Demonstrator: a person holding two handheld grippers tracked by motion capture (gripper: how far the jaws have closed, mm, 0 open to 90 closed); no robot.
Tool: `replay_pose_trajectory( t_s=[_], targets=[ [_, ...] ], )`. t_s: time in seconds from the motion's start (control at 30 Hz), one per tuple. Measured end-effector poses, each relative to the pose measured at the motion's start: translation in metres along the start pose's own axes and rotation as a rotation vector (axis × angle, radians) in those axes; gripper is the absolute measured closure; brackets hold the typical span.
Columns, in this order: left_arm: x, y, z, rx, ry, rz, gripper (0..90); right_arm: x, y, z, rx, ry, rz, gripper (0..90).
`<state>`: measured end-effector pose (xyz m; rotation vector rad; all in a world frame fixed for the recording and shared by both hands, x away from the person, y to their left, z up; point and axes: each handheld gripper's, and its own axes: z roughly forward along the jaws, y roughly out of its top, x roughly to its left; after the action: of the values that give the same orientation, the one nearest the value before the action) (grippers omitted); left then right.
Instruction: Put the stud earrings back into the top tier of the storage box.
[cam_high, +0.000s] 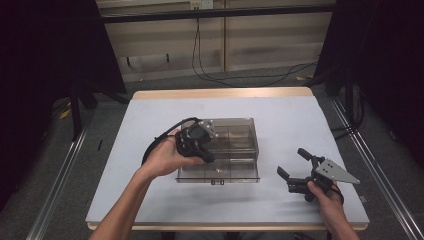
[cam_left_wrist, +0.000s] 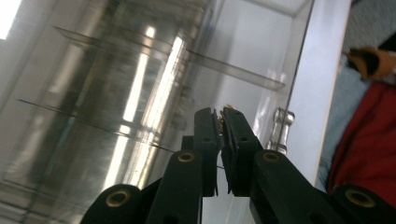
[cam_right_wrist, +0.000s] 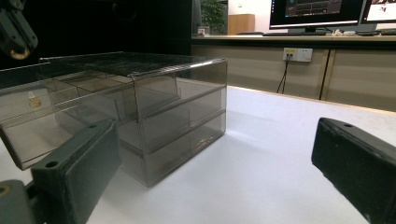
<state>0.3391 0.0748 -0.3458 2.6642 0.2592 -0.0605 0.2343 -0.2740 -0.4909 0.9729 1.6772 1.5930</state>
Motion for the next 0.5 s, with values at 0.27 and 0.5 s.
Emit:
replay_pose_trajectory(
  t_s=[0.27,0.5],
  targets=[
    [0.004,0.007,0.015,0.114,-0.02,0.003,84.9,0.0,0.0,0.0,0.001,-0.002,0.005,0.5],
    [0.002,0.013,0.031,0.187,-0.023,0.027,84.8,0.0,0.0,0.0,-0.001,-0.004,0.002,0.6]
  ],
)
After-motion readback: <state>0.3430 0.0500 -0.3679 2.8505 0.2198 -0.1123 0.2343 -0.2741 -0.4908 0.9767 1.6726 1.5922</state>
